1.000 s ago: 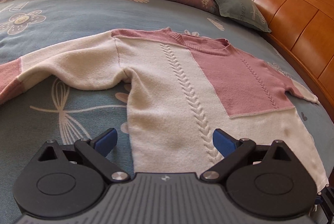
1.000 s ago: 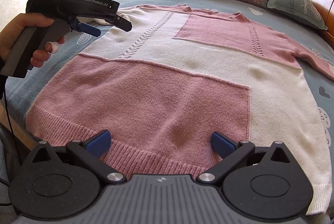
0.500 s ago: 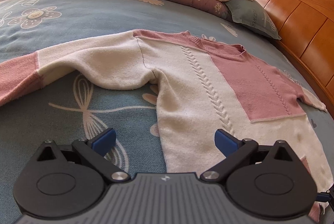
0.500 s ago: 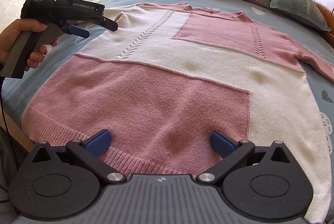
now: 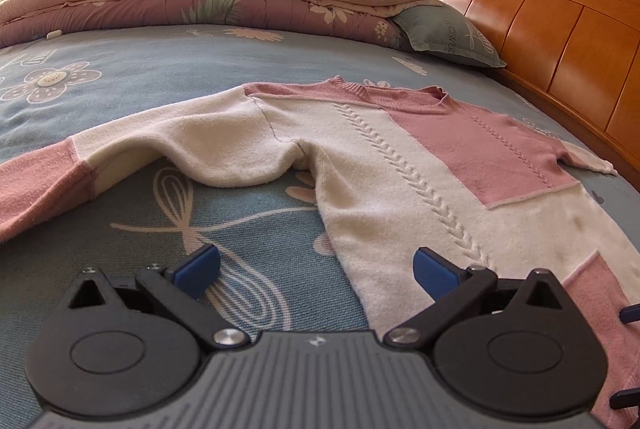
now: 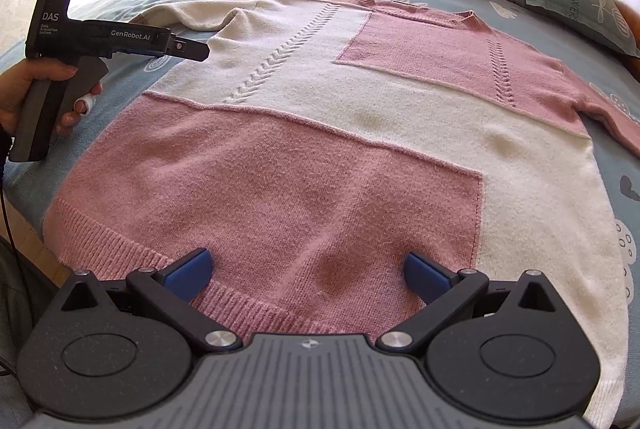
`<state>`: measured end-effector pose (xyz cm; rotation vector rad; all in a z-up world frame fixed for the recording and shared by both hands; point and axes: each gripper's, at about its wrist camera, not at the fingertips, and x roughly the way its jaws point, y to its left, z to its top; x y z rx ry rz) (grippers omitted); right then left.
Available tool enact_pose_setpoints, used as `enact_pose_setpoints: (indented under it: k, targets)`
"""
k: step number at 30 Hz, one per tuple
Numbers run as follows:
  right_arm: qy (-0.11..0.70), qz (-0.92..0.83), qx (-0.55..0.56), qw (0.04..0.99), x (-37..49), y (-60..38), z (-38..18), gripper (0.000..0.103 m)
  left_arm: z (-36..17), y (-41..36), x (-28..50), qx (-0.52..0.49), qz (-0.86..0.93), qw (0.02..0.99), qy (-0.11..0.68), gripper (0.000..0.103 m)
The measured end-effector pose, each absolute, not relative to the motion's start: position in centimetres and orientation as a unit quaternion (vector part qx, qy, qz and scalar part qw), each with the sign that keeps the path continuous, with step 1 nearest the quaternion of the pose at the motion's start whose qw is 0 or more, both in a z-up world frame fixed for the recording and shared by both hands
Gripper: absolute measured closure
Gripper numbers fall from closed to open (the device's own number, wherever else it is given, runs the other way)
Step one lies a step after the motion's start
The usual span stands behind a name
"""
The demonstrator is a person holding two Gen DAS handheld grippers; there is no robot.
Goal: Fold clothes
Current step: 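Move the open left gripper toward the pink sleeve cuff, then grasp the pink sleeve cuff with the left gripper and straighten it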
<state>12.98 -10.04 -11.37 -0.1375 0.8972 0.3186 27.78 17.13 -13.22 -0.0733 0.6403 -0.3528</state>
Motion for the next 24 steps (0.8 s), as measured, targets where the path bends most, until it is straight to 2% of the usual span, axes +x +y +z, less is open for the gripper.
enact_pose_setpoints:
  k: [6,13,17,20,22,24]
  targets:
    - [0.442,0.164,-0.072,0.879,13.3,-10.1,-11.3,0.0,-10.4,18.8,28.4,0.0,-0.182,0.911,0.37,0.001]
    - [0.445,0.17,-0.075,0.876,13.7,-10.1,-11.2,0.0,-2.9,28.6,28.7,-0.096,-0.144,0.917,0.359,0.001]
    - [0.447,0.17,-0.075,0.875,13.8,-10.1,-11.2,0.0,0.4,32.8,28.3,-0.116,-0.109,0.928,0.338,0.001]
    - [0.449,0.168,-0.075,0.874,13.9,-10.1,-11.2,0.0,0.9,35.1,27.9,-0.135,-0.086,0.932,0.325,0.002]
    - [0.45,0.167,-0.075,0.874,13.9,-10.0,-11.2,0.0,-0.7,36.6,27.8,-0.185,-0.078,0.923,0.329,0.004]
    - [0.449,0.166,-0.074,0.875,13.9,-10.0,-11.2,0.0,-3.7,38.0,27.7,-0.257,-0.081,0.9,0.342,0.016]
